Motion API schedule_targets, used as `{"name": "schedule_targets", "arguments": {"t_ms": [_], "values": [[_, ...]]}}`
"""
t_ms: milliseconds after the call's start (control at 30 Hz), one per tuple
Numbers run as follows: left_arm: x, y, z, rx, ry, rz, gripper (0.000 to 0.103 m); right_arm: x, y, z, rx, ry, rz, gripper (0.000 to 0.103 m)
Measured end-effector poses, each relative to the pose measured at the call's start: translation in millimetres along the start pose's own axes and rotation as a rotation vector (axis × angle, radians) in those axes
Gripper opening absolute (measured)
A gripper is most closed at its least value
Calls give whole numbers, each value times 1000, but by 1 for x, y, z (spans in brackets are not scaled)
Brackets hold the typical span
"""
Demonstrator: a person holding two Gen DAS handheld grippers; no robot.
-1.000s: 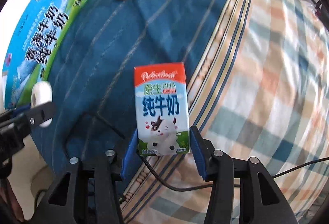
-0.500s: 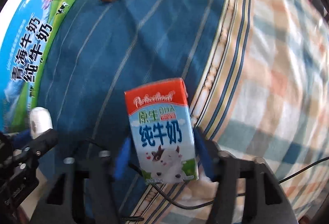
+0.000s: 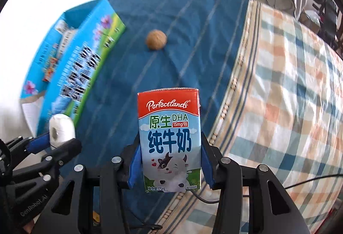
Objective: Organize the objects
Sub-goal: 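Lift the gadget and milk carton and carry them toward the blue box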
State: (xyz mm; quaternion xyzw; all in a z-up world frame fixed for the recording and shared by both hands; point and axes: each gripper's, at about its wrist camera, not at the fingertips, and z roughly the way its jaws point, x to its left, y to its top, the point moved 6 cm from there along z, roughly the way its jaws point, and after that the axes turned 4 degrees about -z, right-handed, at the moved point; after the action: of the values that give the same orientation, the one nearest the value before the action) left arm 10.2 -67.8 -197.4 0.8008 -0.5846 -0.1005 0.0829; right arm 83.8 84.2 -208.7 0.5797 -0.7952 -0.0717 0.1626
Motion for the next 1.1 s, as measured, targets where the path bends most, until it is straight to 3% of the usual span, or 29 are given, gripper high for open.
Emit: {"name": "schedule_targets", "arguments": {"t_ms": [67,167,433,767,1100], "values": [[8,5,-18,-35,-15,-22,43,5,-2,-20,-28,20,-28,50],[29,11,-40,-88,-21,-87,43,29,22,-41,-64,57,-71,49],[111,18,-80,-168,24,-292,43,105,54,-80,-120,110,-250,50],[173,21,-85,-199,46,-428,43,183,78,-75,-127,144,-464,50],[208,41,-66,-184,17,-504,43,230,100,-49,-113,173,-542,50]]}}
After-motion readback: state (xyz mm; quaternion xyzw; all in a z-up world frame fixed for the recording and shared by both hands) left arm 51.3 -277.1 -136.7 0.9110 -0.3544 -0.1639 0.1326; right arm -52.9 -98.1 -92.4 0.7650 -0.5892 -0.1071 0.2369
